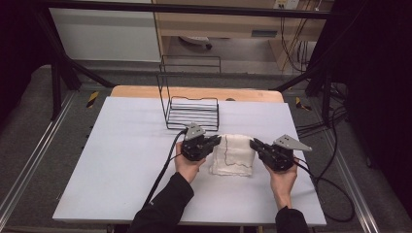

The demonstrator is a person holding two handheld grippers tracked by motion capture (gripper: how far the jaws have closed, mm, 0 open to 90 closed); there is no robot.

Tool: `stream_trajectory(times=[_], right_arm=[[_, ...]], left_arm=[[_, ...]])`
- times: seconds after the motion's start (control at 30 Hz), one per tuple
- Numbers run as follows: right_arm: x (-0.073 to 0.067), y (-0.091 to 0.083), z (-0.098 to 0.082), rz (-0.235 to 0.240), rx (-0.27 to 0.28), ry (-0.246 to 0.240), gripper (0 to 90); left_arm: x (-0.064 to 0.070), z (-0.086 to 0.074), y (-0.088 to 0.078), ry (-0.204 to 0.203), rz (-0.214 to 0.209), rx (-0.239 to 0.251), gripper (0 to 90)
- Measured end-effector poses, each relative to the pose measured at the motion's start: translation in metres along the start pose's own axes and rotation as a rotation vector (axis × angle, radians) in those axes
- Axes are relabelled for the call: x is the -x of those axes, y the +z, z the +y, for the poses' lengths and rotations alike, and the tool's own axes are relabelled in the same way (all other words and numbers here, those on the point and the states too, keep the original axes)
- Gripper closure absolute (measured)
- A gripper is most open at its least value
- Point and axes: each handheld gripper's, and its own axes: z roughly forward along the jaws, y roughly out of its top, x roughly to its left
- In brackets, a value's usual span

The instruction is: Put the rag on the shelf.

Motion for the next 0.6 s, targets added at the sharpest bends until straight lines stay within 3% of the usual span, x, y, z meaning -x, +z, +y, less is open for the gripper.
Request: stream_trajectory(times=[0.6], right_arm=[[-0.024,-0.007,0.016,0.020,0.098,-0.060,82.3]], left_arm=[[0.002,0.007,-0.032,0.009,0.006,0.116,84.0]])
